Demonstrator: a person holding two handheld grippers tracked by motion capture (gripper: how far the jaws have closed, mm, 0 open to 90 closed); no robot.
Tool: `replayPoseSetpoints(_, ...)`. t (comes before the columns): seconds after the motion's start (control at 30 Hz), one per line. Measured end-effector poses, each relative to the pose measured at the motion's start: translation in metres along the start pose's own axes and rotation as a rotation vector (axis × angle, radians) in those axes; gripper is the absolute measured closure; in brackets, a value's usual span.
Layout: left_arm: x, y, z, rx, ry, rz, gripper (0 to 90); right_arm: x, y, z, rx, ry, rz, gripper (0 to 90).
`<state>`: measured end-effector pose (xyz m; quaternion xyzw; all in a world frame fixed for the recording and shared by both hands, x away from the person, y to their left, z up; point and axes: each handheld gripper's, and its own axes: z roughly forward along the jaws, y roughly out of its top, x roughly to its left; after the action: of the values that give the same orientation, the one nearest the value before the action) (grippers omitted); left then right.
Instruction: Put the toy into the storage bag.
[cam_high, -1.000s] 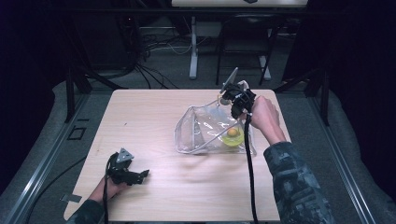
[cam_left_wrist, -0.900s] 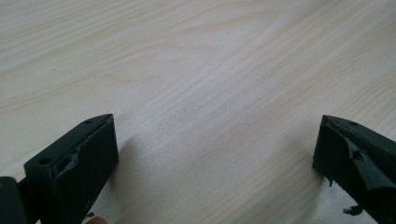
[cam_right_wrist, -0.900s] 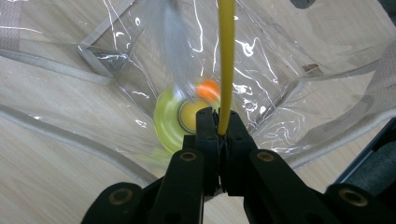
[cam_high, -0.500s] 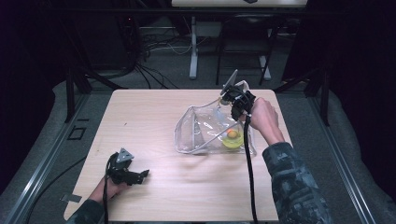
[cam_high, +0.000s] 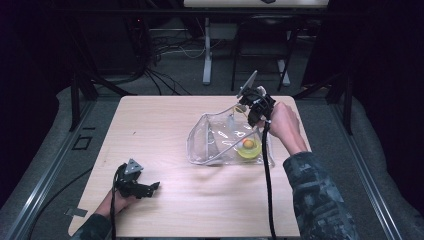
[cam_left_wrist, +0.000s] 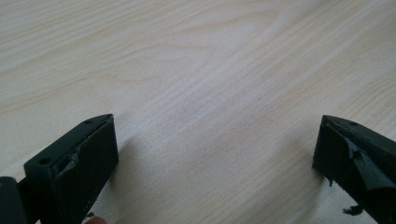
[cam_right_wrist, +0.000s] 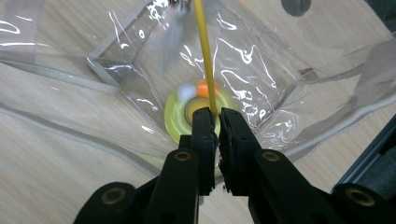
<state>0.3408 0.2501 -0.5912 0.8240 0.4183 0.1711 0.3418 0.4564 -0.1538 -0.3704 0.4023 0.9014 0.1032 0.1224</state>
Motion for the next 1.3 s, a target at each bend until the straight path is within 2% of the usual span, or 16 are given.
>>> replayPoseSetpoints(0.13, 0.000, 0.000, 0.001, -0.009, 0.006, -0.001, 0.0, -0.001, -0.002, -0.012, -0.042, 0.007, 0.006, 78.8)
replayPoseSetpoints(0.3, 0.000, 0.000, 0.001, -0.008, 0.007, -0.001, 0.0, -0.004, -0.007, -0.029, -0.111, 0.047, 0.026, 66.0)
replayPoseSetpoints(0.5, 0.000, 0.000, 0.001, -0.008, 0.006, -0.001, 0.0, -0.011, -0.017, -0.046, -0.173, 0.042, 0.046, 42.2)
replayPoseSetpoints(0.7, -0.001, 0.000, 0.001, -0.009, 0.006, -0.004, 0.0, -0.021, -0.034, -0.054, -0.242, 0.037, 0.095, 20.1)
replayPoseSetpoints(0.87, 0.000, 0.000, 0.001, -0.008, 0.007, -0.001, 0.0, -0.028, -0.051, -0.058, -0.294, 0.011, 0.121, 14.0)
replayPoseSetpoints(1.03, 0.000, 0.000, 0.001, -0.009, 0.007, -0.001, 0.0, -0.031, -0.068, -0.056, -0.319, -0.011, 0.147, 6.5)
replayPoseSetpoints(1.3, 0.000, 0.000, 0.001, -0.009, 0.007, -0.001, 0.0, -0.041, -0.097, -0.043, -0.332, 0.000, 0.198, 0.3)
